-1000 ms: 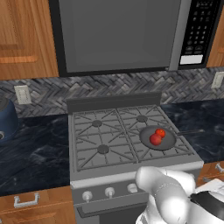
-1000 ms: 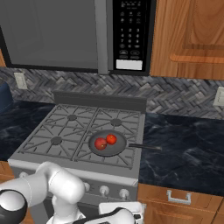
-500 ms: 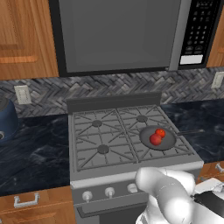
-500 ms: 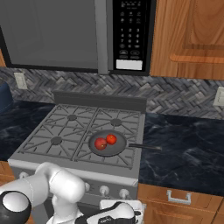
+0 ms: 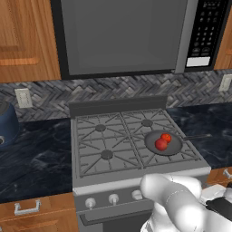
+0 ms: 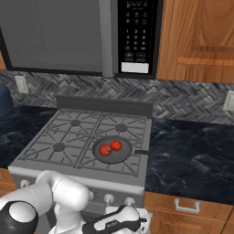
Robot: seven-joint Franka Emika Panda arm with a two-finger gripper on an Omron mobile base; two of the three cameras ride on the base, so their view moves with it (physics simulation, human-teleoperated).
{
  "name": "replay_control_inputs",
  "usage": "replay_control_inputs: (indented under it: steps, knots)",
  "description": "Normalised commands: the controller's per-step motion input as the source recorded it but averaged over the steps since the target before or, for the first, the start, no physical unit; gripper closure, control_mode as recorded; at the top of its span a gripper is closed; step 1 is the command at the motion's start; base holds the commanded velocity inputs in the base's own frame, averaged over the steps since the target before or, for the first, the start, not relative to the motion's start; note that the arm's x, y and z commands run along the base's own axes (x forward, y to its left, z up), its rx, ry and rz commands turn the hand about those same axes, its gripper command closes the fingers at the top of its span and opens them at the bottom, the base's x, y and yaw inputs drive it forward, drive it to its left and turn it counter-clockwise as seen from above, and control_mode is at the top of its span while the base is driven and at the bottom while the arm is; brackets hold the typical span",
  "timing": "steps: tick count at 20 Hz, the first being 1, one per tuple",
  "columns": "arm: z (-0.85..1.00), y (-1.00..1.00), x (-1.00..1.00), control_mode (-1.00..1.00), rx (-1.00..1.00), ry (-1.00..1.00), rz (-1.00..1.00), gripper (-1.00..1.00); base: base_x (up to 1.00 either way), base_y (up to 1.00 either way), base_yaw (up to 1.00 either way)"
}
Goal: Place the pan on the front right burner on the stove. Then place the tomato and the onion in the pan and turn on the front right burner.
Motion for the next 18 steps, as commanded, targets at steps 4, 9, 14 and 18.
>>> replay_control_inputs:
  steps: [4, 9, 14, 18]
  knots:
    - [-0.15, 0.00, 0.13, -1.00, 0.01, 0.07, 0.00, -1.00, 0.00, 0.00, 0.00]
    - [-0.18, 0.00, 0.06, -1.00, 0.01, 0.06, 0.00, -1.00, 0.00, 0.00, 0.00]
    - [-0.19, 0.00, 0.11, -1.00, 0.01, 0.06, 0.00, -1.00, 0.00, 0.00, 0.00]
    - [-0.19, 0.00, 0.17, -1.00, 0.01, 0.05, 0.00, -1.00, 0.00, 0.00, 0.00]
